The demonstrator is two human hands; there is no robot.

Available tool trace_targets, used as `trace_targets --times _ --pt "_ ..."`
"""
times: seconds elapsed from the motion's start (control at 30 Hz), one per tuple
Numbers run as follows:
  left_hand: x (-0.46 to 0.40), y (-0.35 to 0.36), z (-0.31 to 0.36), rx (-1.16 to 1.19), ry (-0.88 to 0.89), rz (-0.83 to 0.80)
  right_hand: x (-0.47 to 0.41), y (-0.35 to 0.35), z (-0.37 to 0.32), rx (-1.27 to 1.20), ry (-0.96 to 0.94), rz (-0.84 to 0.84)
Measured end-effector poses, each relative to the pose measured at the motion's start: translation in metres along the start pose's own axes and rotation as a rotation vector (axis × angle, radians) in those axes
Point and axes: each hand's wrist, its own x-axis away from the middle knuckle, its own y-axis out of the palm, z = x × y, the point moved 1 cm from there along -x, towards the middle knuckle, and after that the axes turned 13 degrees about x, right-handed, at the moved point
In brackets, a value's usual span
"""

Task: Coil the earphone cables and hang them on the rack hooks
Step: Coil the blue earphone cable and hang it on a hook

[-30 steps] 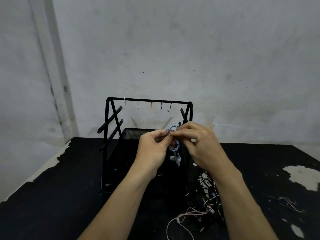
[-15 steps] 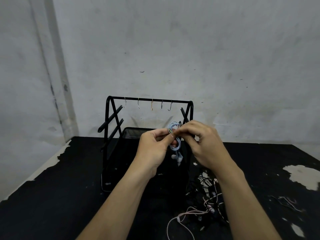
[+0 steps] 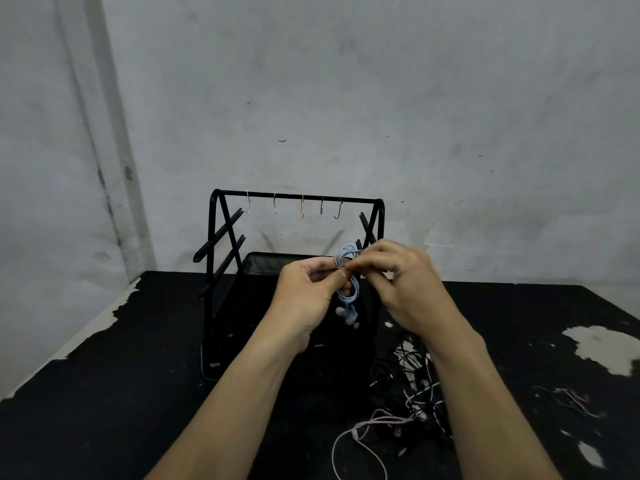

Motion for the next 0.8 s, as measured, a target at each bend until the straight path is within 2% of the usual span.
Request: trace_targets --times 0.23,0.43,0.63,0.8 --pt "-0.001 0.0 0.003 0.263 -0.102 -0.049 -0.001 -0.004 -0.003 -0.013 -0.012 0.027" --pt "-0.002 0.001 0.004 0.448 -0.195 0.002 -0.001 -0.002 -0.005 -0.071 0.012 0.083" --pt "0.0 0.002 0.009 0.474 -0.064 0.014 -0.003 0.002 -0.016 -0.548 0.343 0.134" --pt "0.003 0.003 0.013 0.506 0.001 -0.06 -0.004 0.003 -0.016 -0.885 0.451 -0.015"
